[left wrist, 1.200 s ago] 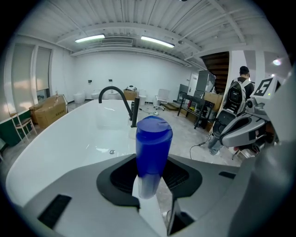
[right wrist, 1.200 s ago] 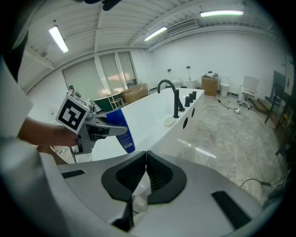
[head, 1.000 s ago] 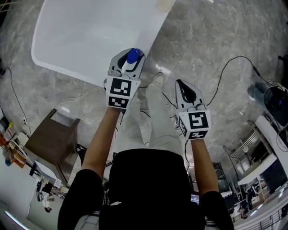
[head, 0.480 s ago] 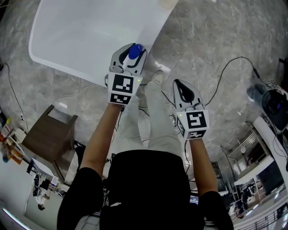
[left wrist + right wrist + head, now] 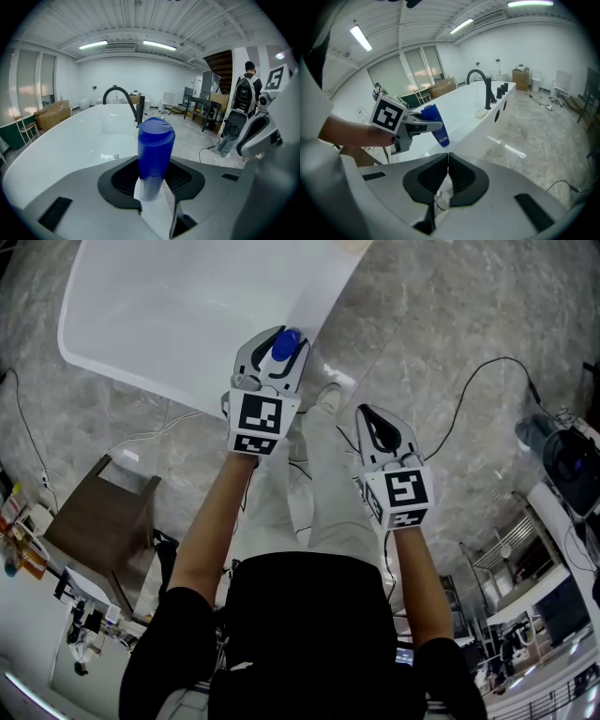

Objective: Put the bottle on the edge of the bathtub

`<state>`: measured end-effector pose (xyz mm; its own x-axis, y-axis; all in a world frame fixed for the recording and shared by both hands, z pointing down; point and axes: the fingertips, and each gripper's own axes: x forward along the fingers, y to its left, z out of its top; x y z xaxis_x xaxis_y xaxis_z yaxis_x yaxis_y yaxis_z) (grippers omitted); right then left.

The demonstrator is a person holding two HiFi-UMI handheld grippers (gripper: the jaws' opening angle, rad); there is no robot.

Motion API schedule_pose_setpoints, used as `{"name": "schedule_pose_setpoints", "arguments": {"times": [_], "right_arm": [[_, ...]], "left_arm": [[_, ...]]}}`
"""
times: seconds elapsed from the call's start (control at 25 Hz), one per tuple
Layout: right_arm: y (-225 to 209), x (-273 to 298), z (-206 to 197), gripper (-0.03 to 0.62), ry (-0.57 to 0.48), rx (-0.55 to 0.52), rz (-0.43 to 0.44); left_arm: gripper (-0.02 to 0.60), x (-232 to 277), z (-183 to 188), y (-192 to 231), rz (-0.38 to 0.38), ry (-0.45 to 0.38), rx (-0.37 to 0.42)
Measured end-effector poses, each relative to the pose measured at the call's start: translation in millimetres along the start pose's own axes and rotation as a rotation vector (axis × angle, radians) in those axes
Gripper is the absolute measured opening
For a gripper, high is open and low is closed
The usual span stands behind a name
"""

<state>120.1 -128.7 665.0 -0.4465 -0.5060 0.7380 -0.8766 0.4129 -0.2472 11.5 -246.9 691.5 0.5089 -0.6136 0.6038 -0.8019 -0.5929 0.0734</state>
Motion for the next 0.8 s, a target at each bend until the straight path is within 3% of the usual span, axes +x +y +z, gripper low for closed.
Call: {"name": "schedule_pose_setpoints", "arguments": {"times": [0.8], "right_arm": [[0.5,0.6,-2.1,0.023,0.019,-0.005,-0.002]], "left_arm": [[0.169,-1.4,-1.1,-4.6,0.027,-0.002,0.05]]}}
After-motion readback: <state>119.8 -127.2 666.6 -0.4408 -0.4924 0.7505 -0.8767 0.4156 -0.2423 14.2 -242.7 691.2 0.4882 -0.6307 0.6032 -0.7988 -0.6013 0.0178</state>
